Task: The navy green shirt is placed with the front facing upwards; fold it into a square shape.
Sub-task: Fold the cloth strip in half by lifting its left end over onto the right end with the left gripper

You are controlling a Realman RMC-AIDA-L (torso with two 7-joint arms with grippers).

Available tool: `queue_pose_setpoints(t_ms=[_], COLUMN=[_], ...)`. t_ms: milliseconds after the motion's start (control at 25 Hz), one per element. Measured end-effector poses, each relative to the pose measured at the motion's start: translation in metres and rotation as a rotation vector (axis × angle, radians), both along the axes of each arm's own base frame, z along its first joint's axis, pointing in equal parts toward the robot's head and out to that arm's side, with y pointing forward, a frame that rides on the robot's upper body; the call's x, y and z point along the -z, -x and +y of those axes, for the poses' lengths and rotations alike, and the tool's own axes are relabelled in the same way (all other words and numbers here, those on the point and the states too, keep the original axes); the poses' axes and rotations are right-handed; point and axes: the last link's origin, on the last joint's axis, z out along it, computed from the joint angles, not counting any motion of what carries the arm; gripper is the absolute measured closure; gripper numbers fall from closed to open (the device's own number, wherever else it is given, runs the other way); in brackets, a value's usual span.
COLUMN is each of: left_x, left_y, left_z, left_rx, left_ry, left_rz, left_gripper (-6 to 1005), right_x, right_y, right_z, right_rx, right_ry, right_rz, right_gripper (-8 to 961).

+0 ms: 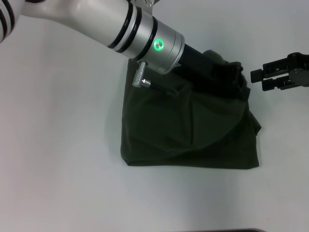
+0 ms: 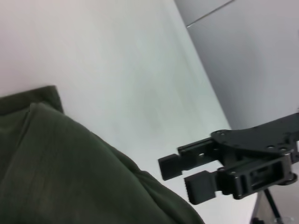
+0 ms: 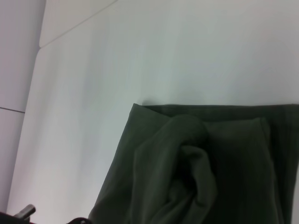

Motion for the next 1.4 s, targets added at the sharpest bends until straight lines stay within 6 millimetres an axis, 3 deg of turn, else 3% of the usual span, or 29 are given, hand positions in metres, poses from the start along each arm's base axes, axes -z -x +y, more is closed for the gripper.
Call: queue_pose_setpoints(t_ms=[920,1400], left_x=[0.005,0.003], left_y=[-0.040,-0.043], left_z=[0.003,0.005], left_rx=[0.169,0.151], left_ry=[-0.040,-0.049], left_rz=[0.151,0.121], left_gripper=[962,961], right_x=[0.000,0.000], right_y=[-0.003,-0.004], right_z=[-0.002,-0.003], right_rx=[0.008,0.010], right_ry=[-0.001,0.000], right_rz=[-0.001,0.000], right_gripper=[309,308])
